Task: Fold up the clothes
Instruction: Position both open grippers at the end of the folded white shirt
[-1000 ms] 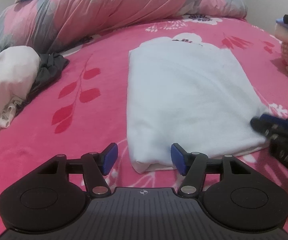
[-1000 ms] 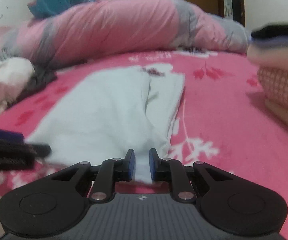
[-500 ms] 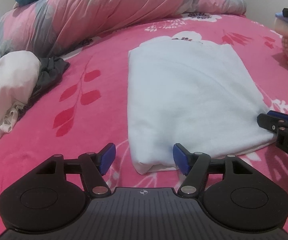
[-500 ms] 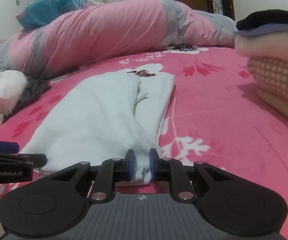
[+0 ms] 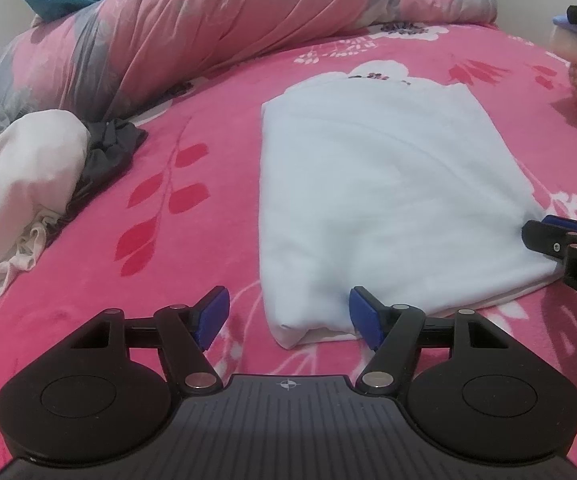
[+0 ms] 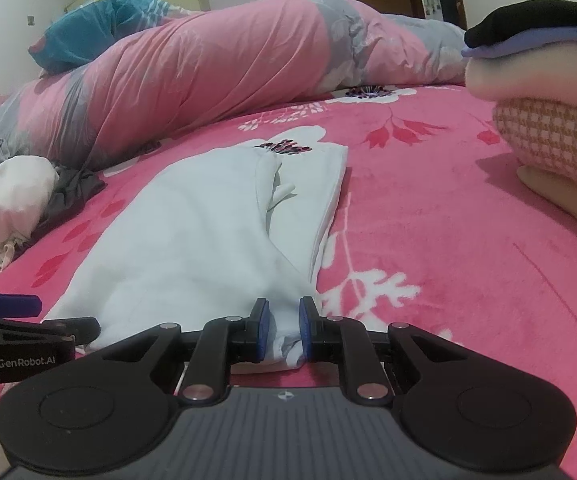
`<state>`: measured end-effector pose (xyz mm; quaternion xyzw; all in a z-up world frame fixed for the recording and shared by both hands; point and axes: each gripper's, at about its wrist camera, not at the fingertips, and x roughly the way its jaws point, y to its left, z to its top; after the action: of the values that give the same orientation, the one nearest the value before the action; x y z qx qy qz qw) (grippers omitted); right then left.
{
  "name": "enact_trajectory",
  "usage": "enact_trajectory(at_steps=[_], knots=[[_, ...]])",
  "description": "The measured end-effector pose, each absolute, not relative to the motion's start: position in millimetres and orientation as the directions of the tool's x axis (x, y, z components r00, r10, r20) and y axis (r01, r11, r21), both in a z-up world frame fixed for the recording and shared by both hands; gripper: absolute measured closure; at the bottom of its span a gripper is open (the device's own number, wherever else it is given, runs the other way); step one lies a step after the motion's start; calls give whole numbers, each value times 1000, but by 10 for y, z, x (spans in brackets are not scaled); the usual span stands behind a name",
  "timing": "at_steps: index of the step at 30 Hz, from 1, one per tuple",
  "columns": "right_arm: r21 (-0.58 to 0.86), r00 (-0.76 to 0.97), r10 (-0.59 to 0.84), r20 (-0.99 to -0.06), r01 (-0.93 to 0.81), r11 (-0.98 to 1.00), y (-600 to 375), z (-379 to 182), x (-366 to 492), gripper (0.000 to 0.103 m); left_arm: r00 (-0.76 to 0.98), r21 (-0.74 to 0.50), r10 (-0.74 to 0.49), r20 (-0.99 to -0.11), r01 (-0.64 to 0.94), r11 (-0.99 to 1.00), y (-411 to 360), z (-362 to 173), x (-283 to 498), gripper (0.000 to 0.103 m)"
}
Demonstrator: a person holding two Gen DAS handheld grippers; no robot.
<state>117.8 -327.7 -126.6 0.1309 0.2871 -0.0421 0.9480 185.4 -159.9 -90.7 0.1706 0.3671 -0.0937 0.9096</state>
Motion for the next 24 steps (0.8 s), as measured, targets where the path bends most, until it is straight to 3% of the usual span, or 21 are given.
enact_trajectory(at_steps=[24], knots=[[250,833,11,-553,153,956,-3317,-1274,1168,86,724,280,-9,-690,278,919,-1662,-920,1836,36]])
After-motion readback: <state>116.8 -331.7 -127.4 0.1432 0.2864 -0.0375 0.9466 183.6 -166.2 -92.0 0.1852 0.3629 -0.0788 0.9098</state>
